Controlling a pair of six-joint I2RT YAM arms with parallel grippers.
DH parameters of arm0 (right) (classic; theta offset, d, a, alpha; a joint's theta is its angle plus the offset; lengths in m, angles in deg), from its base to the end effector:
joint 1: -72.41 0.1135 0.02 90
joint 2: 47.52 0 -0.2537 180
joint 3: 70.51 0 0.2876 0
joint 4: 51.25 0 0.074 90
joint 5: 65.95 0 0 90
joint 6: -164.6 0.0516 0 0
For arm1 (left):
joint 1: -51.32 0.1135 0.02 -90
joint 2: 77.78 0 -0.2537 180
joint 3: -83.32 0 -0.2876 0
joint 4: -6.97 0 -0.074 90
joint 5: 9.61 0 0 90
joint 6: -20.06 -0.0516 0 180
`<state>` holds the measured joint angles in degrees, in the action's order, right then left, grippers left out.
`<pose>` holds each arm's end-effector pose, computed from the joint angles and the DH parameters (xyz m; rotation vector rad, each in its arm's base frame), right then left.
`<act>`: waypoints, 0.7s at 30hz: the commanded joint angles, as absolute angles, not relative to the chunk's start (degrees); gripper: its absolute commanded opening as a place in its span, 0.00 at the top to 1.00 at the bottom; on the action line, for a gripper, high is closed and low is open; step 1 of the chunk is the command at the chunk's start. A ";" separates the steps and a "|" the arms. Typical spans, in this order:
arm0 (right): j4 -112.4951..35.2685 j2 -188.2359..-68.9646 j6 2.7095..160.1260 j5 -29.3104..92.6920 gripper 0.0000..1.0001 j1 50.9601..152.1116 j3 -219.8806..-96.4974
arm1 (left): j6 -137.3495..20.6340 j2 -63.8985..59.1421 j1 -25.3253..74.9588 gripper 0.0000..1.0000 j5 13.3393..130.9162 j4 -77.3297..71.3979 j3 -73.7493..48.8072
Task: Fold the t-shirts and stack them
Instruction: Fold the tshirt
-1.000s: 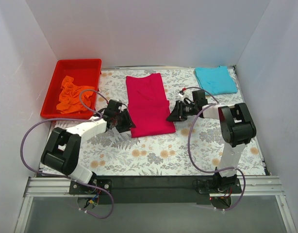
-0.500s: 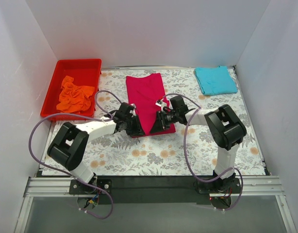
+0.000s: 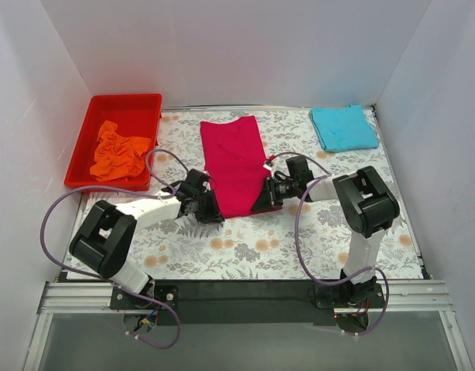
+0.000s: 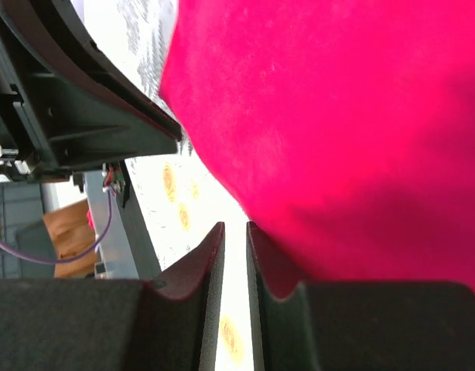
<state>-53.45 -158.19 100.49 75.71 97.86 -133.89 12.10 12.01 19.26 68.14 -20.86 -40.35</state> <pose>0.3253 0.1996 0.0645 -0.4728 2.4113 1.4826 0.2644 -0.1785 0.0995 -1.1681 2.6972 -0.8025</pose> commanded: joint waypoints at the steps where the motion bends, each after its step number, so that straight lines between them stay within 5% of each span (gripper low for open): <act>1: -54.59 -152.73 99.39 75.73 0.78 94.74 -132.48 | 11.97 5.98 19.50 0.81 71.24 -22.38 -39.29; 16: -53.80 -153.26 95.87 71.69 0.78 86.03 -125.71 | 14.09 9.85 21.43 0.81 75.29 -22.99 -41.49; 21: -46.61 -146.93 94.21 65.64 0.72 86.21 -127.29 | 14.35 2.47 21.43 0.71 79.59 -26.68 -40.70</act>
